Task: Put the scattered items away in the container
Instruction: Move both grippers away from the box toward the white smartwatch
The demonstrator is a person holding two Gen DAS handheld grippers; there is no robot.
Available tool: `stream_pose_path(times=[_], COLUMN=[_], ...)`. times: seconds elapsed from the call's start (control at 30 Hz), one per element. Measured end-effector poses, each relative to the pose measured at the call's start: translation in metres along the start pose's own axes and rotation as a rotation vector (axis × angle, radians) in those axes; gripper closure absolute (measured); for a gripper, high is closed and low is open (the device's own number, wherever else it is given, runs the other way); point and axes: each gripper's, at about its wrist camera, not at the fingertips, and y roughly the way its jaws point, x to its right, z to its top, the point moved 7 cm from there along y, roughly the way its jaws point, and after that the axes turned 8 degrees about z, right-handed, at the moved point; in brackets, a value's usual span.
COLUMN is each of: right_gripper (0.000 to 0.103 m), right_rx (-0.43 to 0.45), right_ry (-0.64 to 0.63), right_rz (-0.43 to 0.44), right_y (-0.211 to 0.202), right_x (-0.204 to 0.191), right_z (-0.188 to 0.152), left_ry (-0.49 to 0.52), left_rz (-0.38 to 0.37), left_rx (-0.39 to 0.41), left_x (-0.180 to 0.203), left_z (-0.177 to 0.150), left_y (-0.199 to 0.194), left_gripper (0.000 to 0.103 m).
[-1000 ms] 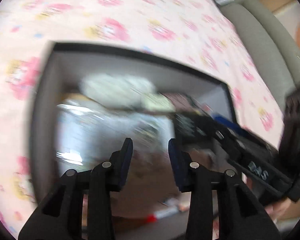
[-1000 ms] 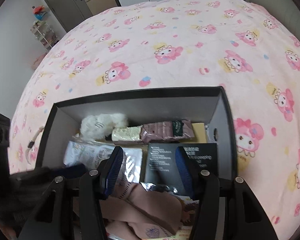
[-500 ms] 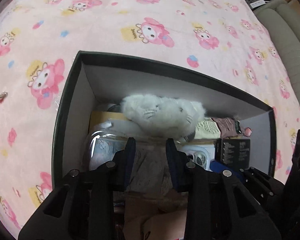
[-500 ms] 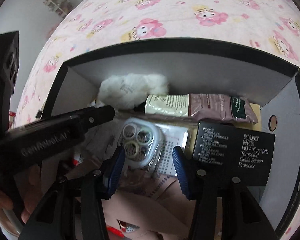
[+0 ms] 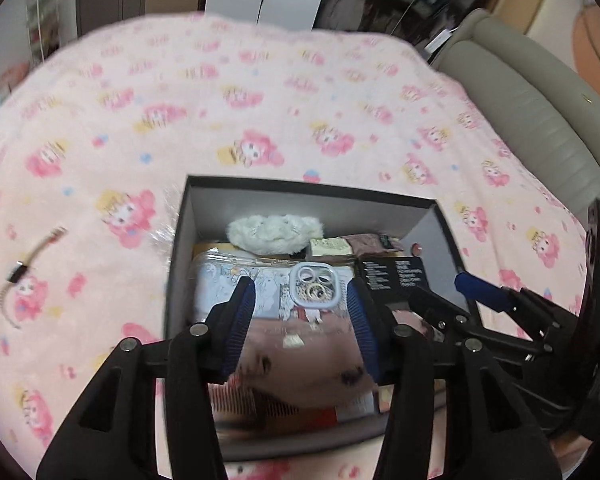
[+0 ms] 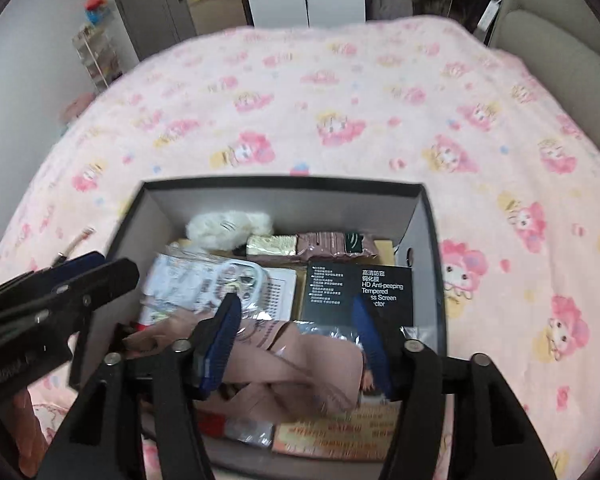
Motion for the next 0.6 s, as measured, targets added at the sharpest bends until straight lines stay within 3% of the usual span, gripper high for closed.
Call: stream_pose_path(times=[0.03, 0.27, 0.6], right_gripper=[0.040, 0.039, 0.039], right_rx=[0.021, 0.098, 0.153], right_ry=[0.006, 0.024, 0.009], right_rz=[0.001, 0.004, -0.010], right_y=[-0.008, -0.060, -0.110], right_x=[-0.002, -0.020, -0.053], right_z=[-0.003, -0.035, -0.073], left_ry=[0.009, 0.049, 0.051], left_rz=[0.000, -0.014, -0.066], left_rx=[0.019, 0.091, 0.087], left_x=[0.002, 0.007, -0.003], left_z=[-0.003, -0.035, -0.086], left_y=[-0.010, -0.065, -0.105], left_gripper=[0.043, 0.041, 0.041])
